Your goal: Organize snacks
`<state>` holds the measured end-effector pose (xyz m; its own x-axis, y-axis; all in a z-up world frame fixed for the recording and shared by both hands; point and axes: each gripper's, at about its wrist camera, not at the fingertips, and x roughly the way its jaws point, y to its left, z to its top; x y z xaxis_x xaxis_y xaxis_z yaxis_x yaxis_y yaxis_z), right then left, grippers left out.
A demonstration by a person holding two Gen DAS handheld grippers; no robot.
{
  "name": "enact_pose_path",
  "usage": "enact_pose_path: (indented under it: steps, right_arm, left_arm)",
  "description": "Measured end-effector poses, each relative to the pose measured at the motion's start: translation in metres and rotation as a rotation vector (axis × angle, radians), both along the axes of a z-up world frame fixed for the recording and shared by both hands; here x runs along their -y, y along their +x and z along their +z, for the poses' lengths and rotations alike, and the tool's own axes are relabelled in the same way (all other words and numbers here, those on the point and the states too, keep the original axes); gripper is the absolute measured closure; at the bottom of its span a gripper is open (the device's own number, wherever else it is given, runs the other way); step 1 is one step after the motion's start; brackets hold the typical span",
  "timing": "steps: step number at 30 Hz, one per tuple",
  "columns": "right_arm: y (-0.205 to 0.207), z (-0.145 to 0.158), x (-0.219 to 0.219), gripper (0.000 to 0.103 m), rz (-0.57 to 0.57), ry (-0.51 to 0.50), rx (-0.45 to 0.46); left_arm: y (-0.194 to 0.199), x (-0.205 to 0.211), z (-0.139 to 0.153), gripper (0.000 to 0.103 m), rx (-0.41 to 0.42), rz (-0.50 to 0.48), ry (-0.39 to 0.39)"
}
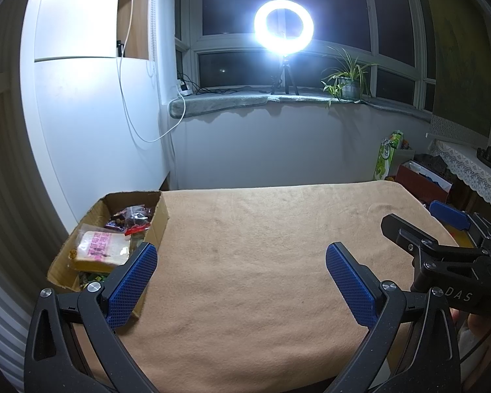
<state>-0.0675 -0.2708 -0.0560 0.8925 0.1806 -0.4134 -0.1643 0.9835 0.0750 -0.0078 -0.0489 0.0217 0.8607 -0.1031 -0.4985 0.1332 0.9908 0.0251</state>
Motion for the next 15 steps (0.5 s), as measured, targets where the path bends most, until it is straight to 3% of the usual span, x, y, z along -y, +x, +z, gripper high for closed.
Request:
enact_pose_path:
  steps: [15]
  right_arm:
    - [0.0009, -0.0030, -0.0001, 0.000, 0.002, 0.000, -0.005]
  left_arm:
    - [-0.0010, -0.0015, -0.0005, 0.000, 0.000, 0.001, 0.003]
